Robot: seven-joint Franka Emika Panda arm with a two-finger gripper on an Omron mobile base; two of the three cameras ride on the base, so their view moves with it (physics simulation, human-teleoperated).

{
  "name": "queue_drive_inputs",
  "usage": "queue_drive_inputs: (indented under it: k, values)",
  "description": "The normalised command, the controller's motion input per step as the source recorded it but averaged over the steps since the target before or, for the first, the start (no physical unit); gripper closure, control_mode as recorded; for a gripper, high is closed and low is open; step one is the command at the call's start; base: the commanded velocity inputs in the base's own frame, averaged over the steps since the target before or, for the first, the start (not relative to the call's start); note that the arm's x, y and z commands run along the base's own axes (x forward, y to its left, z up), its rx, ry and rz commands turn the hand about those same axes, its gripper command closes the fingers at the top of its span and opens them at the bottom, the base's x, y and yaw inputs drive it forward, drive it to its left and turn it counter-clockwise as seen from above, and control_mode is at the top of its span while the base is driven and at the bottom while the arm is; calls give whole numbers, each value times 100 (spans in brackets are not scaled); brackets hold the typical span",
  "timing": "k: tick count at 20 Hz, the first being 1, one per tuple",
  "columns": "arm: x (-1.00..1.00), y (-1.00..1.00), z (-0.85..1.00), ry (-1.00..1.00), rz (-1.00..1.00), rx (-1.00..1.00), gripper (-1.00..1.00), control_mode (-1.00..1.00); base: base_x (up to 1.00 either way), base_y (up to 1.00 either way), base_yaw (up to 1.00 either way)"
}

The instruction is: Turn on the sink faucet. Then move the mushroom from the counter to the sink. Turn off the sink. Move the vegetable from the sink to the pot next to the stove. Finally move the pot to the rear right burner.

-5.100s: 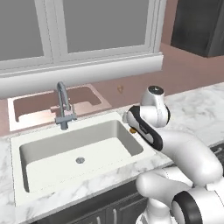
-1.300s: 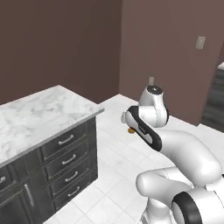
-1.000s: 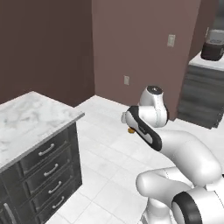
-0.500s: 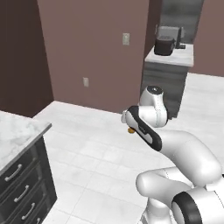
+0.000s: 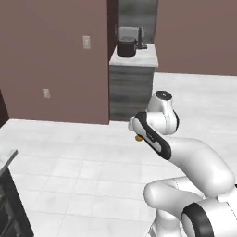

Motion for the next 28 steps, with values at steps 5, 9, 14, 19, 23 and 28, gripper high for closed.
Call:
queue_drive_inputs:
  k: [5,9,14,19,23,28]
  values:
    - [0,0,0,0,0,0,100,100,23,-10,-44]
    - [0,0,0,0,0,0,100,100,26,-13,-45]
    - [0,0,0,0,0,0,100,100,26,-21,-44]
    - [0,0,0,0,0,0,100,100,26,-21,-43]
    - [0,0,0,0,0,0,100,100,24,-24,-43]
    - [0,0,0,0,0,0,100,100,25,-22,-42]
